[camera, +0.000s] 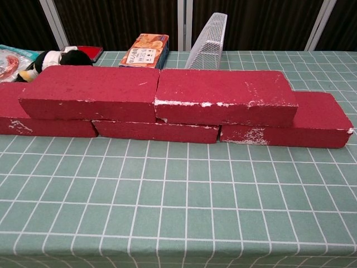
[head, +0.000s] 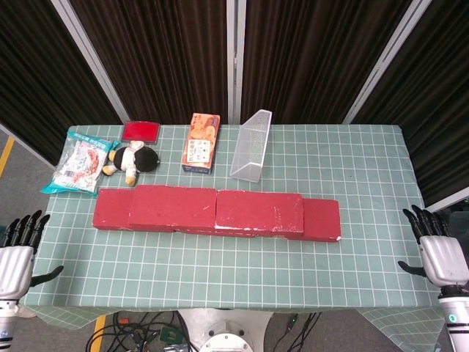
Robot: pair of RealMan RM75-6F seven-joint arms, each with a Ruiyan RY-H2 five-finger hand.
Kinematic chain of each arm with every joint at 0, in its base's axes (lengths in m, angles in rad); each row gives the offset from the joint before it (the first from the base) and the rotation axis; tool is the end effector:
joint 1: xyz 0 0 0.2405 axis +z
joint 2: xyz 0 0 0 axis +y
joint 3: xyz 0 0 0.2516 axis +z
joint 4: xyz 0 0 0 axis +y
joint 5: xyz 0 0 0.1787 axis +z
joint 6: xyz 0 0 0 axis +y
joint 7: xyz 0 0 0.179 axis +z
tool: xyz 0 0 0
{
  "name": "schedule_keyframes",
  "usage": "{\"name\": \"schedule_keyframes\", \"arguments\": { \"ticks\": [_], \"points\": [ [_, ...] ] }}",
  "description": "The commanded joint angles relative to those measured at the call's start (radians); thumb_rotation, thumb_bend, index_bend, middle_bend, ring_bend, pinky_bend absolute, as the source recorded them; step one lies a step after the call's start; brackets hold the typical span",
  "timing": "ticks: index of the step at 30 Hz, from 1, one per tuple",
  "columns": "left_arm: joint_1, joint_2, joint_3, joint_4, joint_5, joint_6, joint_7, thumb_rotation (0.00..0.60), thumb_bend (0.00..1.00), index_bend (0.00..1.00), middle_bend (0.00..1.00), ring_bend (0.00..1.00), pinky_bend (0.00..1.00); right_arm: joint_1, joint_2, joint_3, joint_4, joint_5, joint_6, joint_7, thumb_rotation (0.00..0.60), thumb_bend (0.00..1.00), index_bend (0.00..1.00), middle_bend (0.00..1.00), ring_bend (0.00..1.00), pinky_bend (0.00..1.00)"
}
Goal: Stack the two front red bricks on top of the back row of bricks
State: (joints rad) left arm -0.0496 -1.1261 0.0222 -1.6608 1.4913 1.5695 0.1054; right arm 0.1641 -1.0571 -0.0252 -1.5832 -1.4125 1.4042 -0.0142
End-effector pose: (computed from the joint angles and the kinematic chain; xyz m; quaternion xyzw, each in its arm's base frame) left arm -0.2953 0.1893 0.1823 -0.5924 -0.3819 -0.3632 0.6093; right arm -0.3135 -0.2232 0.1910 0.6255 -0.3934 0.3197 0.5931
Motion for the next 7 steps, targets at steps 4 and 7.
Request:
{"name": "schedule_keyframes", "arguments": {
  "ticks": [4,7],
  "points": [
    [0.029,-0.019,0.001,0.028,0.000,0.029,0.009,0.600,0.00,0.00,0.00,0.00,0.00,-0.069,-0.094,-0.020,0.110,-0.069,0.094,0.026,0.600,0.00,0.00,0.00,0.00,0.00],
    [0.037,-0.021,0.003,0.031,0.001,0.027,-0.006,0.600,0.00,0.00,0.00,0.00,0.00,-0.074,-0.106,-0.019,0.116,-0.092,0.107,0.026,0.600,0.00,0.00,0.00,0.00,0.00]
  ]
}}
